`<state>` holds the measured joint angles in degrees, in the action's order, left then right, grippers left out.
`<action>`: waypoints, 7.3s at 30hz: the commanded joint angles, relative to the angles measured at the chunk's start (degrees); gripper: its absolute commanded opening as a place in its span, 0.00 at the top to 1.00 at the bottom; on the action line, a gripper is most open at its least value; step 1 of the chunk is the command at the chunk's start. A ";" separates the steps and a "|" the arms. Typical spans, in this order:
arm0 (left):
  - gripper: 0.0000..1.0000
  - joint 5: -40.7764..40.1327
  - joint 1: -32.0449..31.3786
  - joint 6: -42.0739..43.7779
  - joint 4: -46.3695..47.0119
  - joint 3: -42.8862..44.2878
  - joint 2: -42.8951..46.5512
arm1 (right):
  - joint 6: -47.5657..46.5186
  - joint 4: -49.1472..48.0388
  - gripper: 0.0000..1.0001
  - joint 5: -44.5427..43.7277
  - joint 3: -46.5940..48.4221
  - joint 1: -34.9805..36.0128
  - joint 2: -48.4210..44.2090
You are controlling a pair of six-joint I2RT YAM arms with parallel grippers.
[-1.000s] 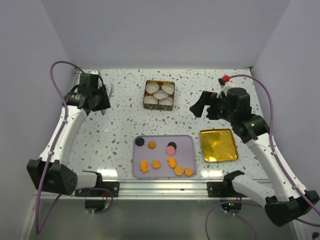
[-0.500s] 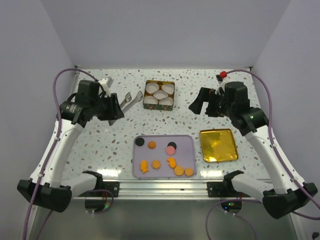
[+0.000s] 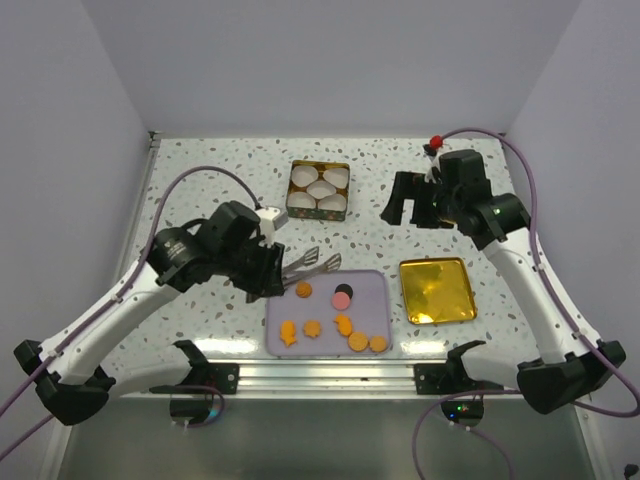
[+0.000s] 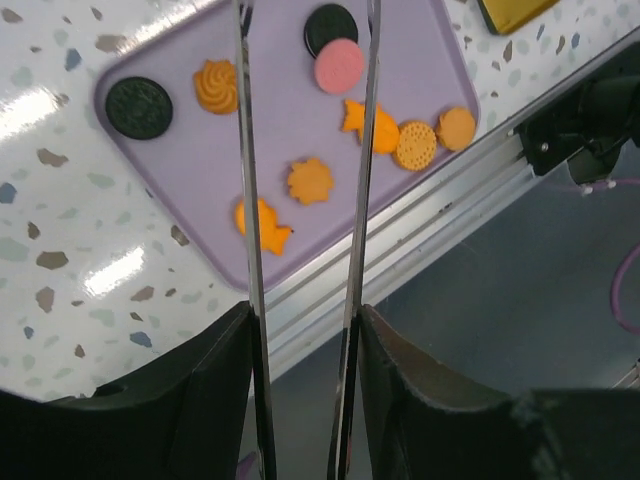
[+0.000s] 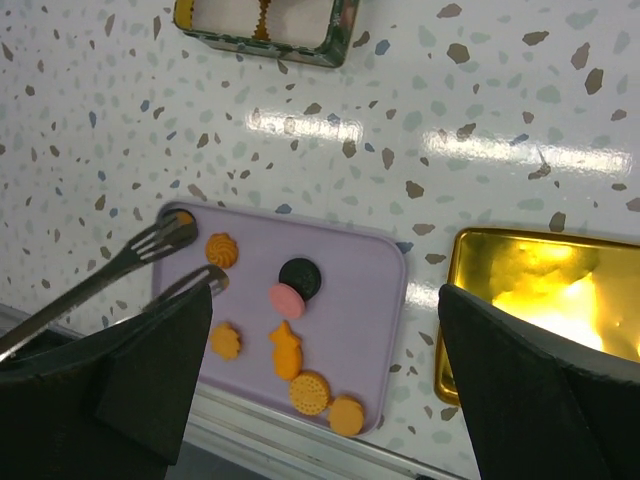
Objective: Pack the cookies
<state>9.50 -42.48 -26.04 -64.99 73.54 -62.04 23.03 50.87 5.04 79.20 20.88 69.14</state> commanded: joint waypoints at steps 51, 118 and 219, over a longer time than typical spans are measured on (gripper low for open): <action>0.60 -20.65 -27.04 -13.68 -2.86 6.08 -18.47 | -5.10 5.11 0.01 -3.90 -2.91 0.03 -1.29; 0.59 -20.48 14.62 5.39 7.25 47.14 -55.55 | -2.46 9.25 0.01 5.07 -1.24 0.21 -1.03; 0.59 -15.47 -22.74 -7.71 4.61 -0.06 -19.52 | 0.62 10.56 0.01 2.43 -6.07 0.12 -5.78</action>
<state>-4.80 -64.71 -32.56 -61.69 72.25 -81.36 23.05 60.49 8.34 73.56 20.88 64.73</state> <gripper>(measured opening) 0.428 0.986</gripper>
